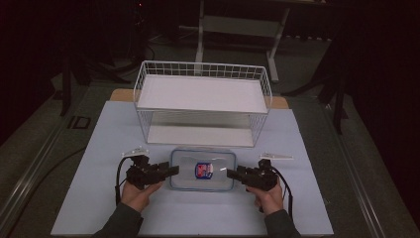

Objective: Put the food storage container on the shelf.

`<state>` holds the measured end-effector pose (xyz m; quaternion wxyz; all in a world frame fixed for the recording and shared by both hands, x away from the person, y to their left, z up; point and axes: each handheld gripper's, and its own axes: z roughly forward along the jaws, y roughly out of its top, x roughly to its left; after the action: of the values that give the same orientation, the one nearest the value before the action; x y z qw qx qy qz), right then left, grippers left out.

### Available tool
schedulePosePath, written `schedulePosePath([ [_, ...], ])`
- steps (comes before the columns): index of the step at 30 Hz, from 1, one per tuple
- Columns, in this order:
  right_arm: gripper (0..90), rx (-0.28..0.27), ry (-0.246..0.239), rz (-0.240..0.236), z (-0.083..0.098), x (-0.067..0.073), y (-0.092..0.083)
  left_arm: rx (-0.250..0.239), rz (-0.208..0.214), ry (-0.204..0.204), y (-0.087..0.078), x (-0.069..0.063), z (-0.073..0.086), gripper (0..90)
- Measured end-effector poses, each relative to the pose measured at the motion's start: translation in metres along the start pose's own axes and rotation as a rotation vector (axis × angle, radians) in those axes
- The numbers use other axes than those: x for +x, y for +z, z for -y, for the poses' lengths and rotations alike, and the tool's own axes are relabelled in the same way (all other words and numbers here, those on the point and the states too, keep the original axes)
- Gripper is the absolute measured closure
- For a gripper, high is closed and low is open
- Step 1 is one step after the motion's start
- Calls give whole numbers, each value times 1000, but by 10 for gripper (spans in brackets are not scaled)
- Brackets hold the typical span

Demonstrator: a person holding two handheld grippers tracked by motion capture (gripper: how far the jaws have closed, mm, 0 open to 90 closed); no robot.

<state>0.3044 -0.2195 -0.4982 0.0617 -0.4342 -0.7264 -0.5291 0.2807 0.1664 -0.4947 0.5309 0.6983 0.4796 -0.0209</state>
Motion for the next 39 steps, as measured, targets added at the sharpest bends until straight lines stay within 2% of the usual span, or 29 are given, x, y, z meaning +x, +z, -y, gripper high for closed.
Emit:
schedulePosePath([
  [5, 482, -23, -11, 2, -3, 3, -3, -18, 3, 12, -2, -4, -1, 513],
  [15, 482, -45, -70, 13, -9, 12, -9, -35, 10, 48, -6, -8, -5, 513],
  [30, 483, -78, -111, 14, -17, 23, -17, -68, 13, 92, -16, -17, -14, 513],
  [39, 483, -106, -161, 17, -26, 37, -24, -102, 20, 120, -26, -24, -20, 513],
])
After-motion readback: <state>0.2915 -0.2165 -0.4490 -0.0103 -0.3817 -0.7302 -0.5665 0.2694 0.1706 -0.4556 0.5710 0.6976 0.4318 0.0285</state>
